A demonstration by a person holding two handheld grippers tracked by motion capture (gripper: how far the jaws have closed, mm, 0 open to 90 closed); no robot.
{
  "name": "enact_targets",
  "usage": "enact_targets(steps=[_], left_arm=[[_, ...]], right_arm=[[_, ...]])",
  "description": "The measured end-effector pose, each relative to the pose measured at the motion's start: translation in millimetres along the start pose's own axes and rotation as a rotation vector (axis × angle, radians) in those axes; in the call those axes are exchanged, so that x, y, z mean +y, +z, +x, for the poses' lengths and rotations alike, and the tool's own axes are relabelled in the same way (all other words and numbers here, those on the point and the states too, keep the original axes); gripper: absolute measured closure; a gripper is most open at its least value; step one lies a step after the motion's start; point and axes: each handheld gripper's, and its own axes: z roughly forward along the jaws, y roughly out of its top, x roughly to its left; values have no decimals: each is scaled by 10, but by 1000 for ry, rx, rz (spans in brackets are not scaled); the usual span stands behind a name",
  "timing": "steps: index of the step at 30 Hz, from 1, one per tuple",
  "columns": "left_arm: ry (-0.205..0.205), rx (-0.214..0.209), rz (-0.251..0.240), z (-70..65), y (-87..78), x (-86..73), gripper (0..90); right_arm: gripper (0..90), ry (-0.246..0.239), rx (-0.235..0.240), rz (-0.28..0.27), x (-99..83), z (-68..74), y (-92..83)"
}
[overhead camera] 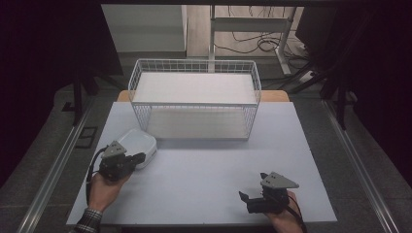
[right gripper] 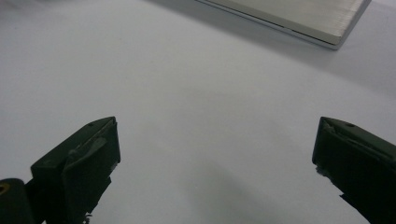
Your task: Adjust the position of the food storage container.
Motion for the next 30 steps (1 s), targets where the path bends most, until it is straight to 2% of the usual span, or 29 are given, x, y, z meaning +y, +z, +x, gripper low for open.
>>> enact_targets(steps=[4,6,10,14,17,27,30], left_arm=[[-21,6,-9,147,56,85,898],[-28,22,-10,213,69,135,899],[-29,38,-13,339,78,230,899],[-13,85,-1,465,83,289,899],[-18,117,15,588,105,307,899],[-96,218,2,1010,107,365,899],[-103,243,18,1096,131,378,899]], right_arm=[[6,6,4,-14,6,-10,-15],[6,1,2,-9,6,-2,-9],[6,-5,-1,-1,4,6,8],[4,1,-2,0,1,-4,4],[4,5,-1,1,-1,-9,8],[4,-6,-4,9,-4,-15,21],[4,-13,-3,14,-3,-19,14]])
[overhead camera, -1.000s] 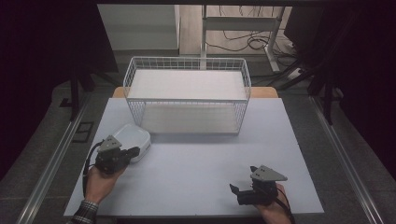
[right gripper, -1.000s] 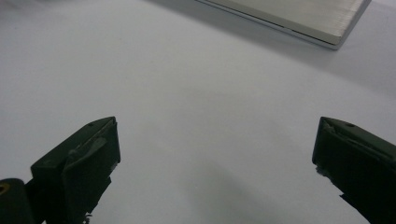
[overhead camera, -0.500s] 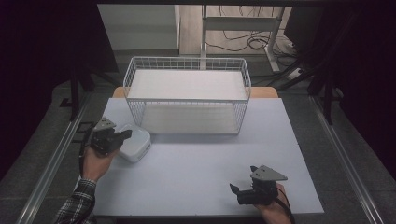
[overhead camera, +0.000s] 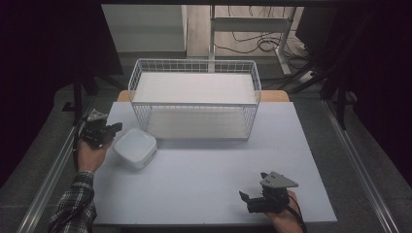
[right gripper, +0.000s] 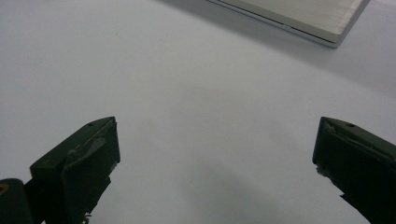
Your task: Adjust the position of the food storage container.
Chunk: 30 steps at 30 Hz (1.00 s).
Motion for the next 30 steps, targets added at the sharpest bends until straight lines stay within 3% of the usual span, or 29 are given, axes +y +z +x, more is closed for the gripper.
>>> enact_targets(steps=[5,13,16,25,30], left_arm=[[-2,34,53,72,134,-77,899],[2,-1,95,82,192,-284,900],[28,13,102,27,159,-308,900],[27,-72,67,-180,124,-393,900],[41,-82,55,-318,117,-414,900]], right_arm=[[4,-5,0,-2,1,-5,-9],[9,-24,11,23,-6,4,7],[13,-32,21,42,-7,7,15],[15,-28,32,44,-9,4,19],[15,-18,40,44,-16,1,28]])
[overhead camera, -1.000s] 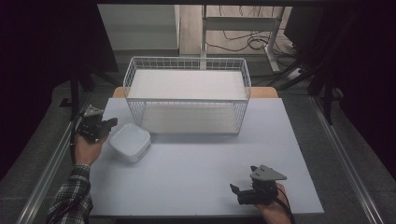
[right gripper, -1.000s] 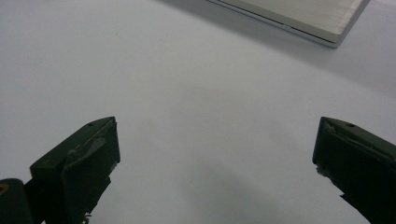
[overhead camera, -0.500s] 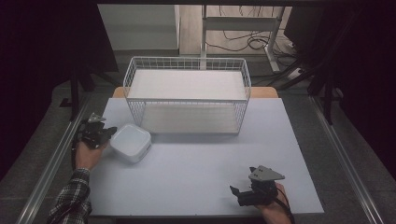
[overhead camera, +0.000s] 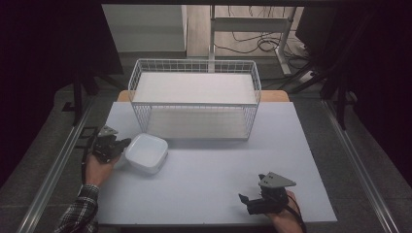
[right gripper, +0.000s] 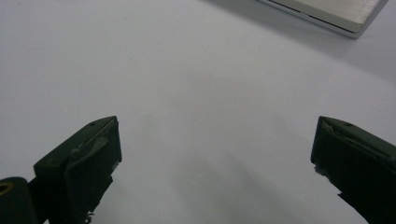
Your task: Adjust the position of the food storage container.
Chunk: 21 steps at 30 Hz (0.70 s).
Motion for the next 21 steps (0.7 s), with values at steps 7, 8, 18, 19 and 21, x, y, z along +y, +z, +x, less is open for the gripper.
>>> enact_targets(steps=[7,8,18,19,21], left_arm=[[30,-35,-12,-247,16,-21,900],[43,-32,-7,-287,14,-20,900],[94,-55,-3,-616,-27,-51,899],[95,-60,-5,-639,-31,-54,899],[89,-70,-9,-688,-39,-59,900]], right_arm=[[14,17,9,-3,-9,-6,21],[14,18,8,-5,-10,-7,21],[0,47,8,-15,-8,-9,41],[0,55,9,-20,-2,-12,38],[0,66,18,-26,8,-22,33]])
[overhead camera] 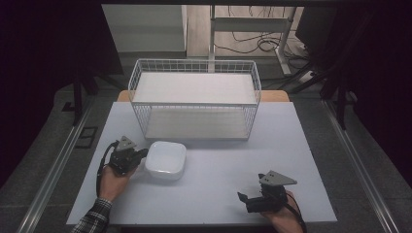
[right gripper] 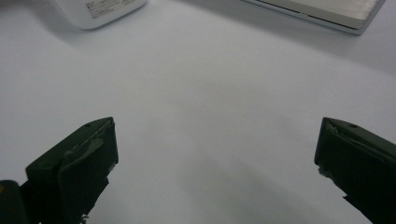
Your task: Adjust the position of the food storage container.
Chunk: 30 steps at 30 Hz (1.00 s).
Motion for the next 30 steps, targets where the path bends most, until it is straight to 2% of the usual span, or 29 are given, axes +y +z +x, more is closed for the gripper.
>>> enact_targets(steps=[10,12,14,16,19,21,24,26,30], left_arm=[[22,-48,0,-254,40,18,899],[36,-27,4,-247,41,22,899],[11,-21,1,-202,56,11,899],[-5,-32,8,-166,90,-1,898],[-6,-54,19,-180,142,-5,899],[8,-64,32,-224,183,-1,898],[23,-71,47,-281,209,-1,899],[40,-69,51,-330,211,6,899],[50,-85,44,-413,205,33,899]], right_arm=[[0,20,39,52,81,16,35],[0,14,41,55,90,19,51],[31,21,36,50,104,14,69],[62,22,28,46,132,10,91],[169,9,34,38,202,23,139],[235,2,25,42,258,45,187],[335,-4,40,59,332,61,280],[402,4,68,74,389,50,354],[505,-1,97,87,502,24,475]])
